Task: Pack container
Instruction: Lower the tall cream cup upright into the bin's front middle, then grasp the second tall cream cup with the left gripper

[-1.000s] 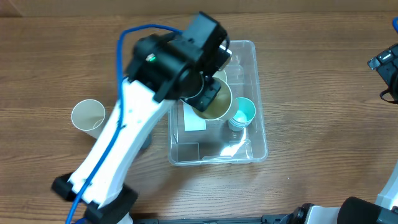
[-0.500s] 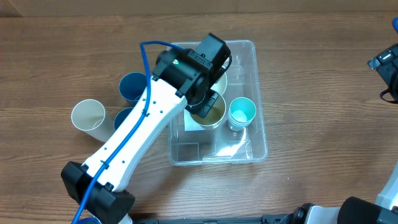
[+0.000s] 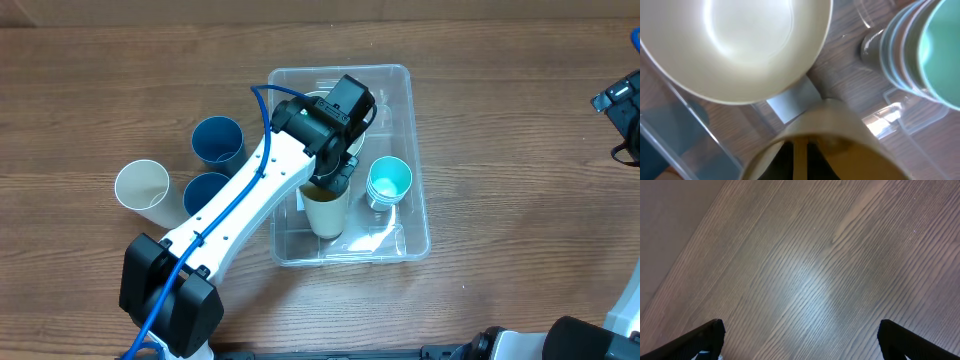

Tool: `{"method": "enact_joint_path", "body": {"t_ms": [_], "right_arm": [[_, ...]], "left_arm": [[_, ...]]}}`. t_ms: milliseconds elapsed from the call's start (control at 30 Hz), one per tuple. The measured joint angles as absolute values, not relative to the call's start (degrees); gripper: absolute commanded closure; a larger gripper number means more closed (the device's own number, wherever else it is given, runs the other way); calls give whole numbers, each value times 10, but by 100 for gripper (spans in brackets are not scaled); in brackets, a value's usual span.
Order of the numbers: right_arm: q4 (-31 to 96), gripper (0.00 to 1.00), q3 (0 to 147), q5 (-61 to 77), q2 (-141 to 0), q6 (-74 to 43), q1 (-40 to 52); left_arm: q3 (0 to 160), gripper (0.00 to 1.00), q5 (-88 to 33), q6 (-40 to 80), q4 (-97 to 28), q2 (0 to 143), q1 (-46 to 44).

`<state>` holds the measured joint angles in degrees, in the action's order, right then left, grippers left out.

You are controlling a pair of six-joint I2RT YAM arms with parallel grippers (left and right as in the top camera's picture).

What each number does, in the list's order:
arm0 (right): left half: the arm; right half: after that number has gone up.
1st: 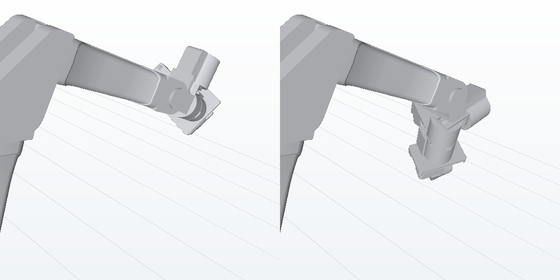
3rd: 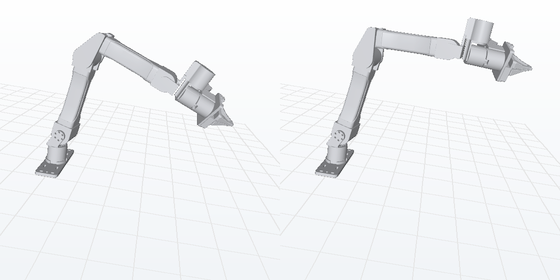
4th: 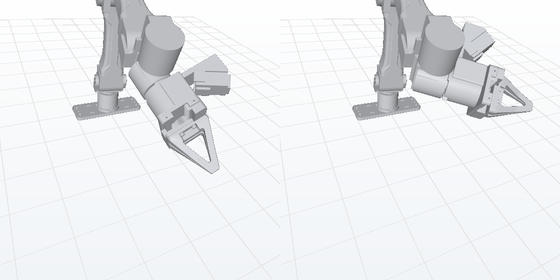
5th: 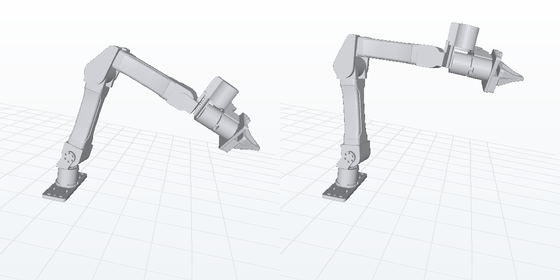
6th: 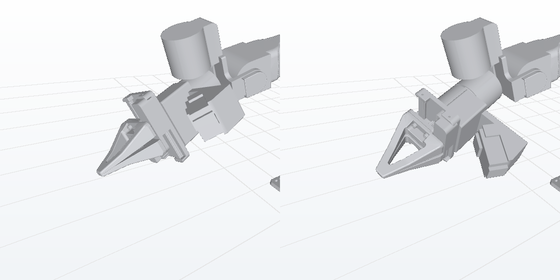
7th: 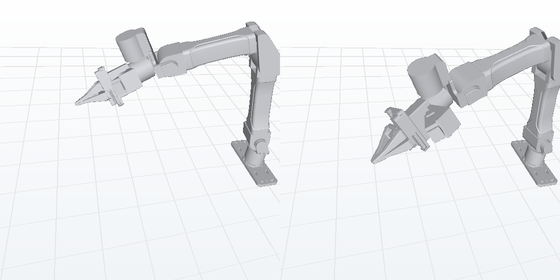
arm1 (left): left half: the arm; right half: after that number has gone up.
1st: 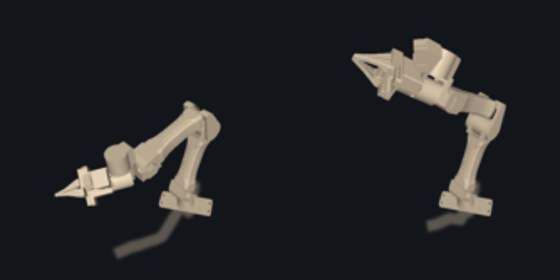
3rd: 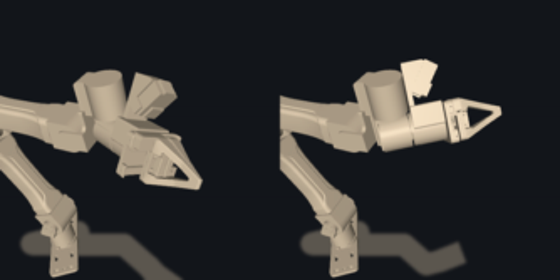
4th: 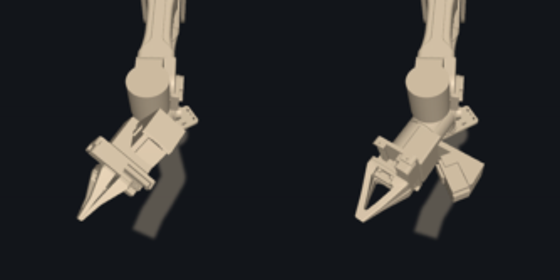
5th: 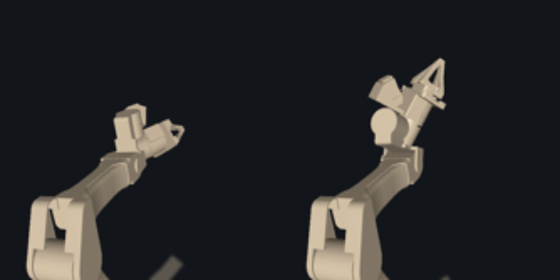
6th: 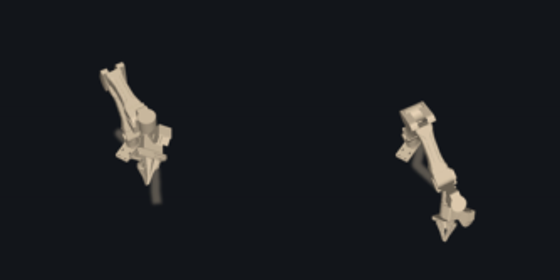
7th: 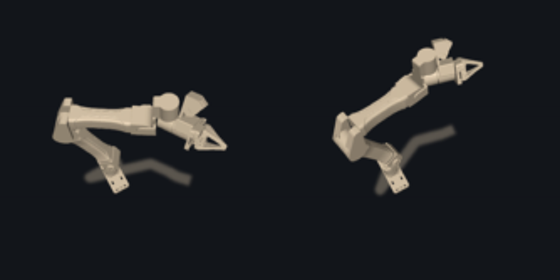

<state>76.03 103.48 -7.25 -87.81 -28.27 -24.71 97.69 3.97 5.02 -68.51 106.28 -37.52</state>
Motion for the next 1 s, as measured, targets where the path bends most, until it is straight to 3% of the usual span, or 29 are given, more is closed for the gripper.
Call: {"method": "enact_joint_path", "body": {"t_ms": [133,300,467,667,833,1000], "right_arm": [[760,0,1035,-73,-878,-283,-247],[760,0,1035,-72,-878,-283,-247],[760,0,1035,-72,-878,-283,-247],[760,0,1035,-73,-878,-283,-247],[760,0,1035,-73,-878,-283,-247],[760,0,1035,-73,-878,-283,-247]], "left_arm": [[977,91,23,56,-676,1063,-375],[980,74,12,58,-697,1063,-375],[1092,52,13,62,-809,1064,-375],[1285,47,63,73,-955,1056,-361],[1311,44,83,91,-965,1025,-258],[1303,42,76,105,-964,972,-66]]}}
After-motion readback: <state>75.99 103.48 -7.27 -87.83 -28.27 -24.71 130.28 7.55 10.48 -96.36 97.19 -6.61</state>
